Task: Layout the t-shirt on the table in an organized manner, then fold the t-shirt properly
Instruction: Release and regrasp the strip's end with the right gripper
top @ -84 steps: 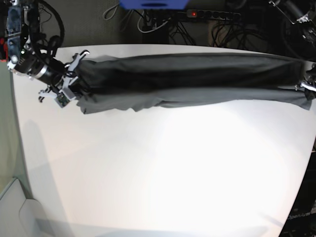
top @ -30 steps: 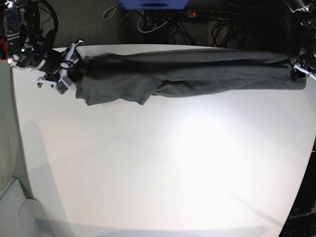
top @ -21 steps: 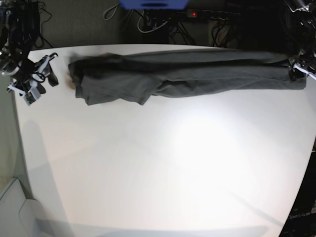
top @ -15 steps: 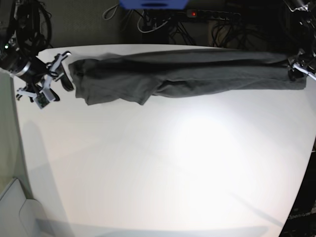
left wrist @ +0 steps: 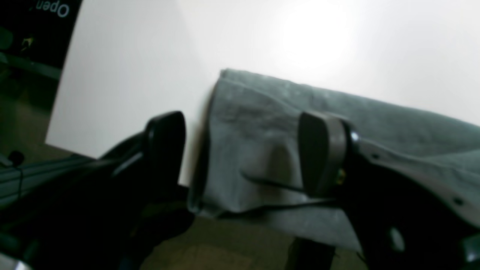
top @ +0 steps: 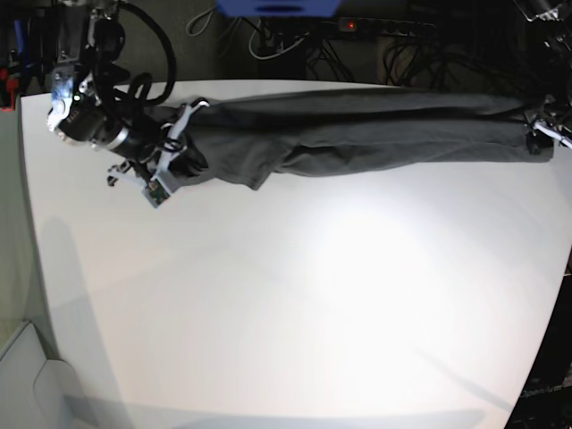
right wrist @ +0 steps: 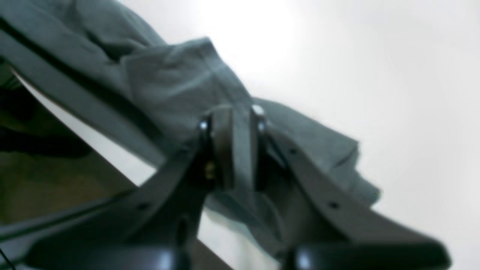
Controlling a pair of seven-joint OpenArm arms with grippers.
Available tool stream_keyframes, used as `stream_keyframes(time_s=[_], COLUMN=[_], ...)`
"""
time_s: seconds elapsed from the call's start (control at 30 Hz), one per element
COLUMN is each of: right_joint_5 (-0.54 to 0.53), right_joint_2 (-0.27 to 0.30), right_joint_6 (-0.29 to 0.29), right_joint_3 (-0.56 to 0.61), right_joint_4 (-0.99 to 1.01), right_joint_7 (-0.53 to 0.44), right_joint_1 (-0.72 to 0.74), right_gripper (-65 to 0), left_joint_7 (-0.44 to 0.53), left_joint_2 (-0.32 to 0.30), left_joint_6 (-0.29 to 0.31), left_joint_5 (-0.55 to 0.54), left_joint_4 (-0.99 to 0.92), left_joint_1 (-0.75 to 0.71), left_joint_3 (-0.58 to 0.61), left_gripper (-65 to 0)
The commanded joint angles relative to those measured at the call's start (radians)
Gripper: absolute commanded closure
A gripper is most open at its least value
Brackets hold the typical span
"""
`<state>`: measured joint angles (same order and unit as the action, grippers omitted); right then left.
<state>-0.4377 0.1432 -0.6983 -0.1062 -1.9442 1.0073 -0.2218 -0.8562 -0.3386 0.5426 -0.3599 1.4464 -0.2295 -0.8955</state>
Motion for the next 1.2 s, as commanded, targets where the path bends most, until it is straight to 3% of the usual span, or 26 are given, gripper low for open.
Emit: stream_keyframes(time_s=[0.0, 0.27, 0.5, 0.73, 0.9, 1.17], right_joint_5=[-0.008, -0.008, -0.008, -0.008, -0.008, -0.008], right_joint_2=[0.006, 0.045, 0.074, 0.075, 0.077, 0.077], right_joint_6=[0.000, 0.000, 0.000, 0.000, 0.000, 0.000], right_joint_3=[-0.002, -0.007, -0.007, -0.007, -0.005, -0.002], right_joint_4=[0.012, 0.260, 0.297, 0.371, 0.385, 0.378], right_joint_7=[-0.009, -0.127, -0.207, -0.236, -0.242, -0.242], right_joint_1=[0.006, 0.023, -0.034, -0.031, -0.032, -0.031], right_gripper=[-4.3, -4.8, -4.8, -4.8, -4.8, -4.8], left_joint_7=[0.018, 0.018, 0.018, 0.018, 0.018, 0.018], left_joint_2=[-0.023, -0.023, -0.029, -0.032, -0.034, -0.030], left_joint_6=[-0.002, -0.002, -0.002, -0.002, -0.002, -0.002], left_joint_5=[-0.011, -0.011, -0.011, -0.009, -0.009, -0.009], left_joint_4=[0.015, 0.015, 0.014, 0.003, 0.003, -0.069], left_joint_1=[0.002, 0.006, 0.017, 0.026, 0.025, 0.032], left_joint_3=[-0.007, -0.007, -0.073, -0.080, -0.077, -0.075], left_gripper=[-45.4, -45.4, -45.4, -46.2, -55.4, -54.4])
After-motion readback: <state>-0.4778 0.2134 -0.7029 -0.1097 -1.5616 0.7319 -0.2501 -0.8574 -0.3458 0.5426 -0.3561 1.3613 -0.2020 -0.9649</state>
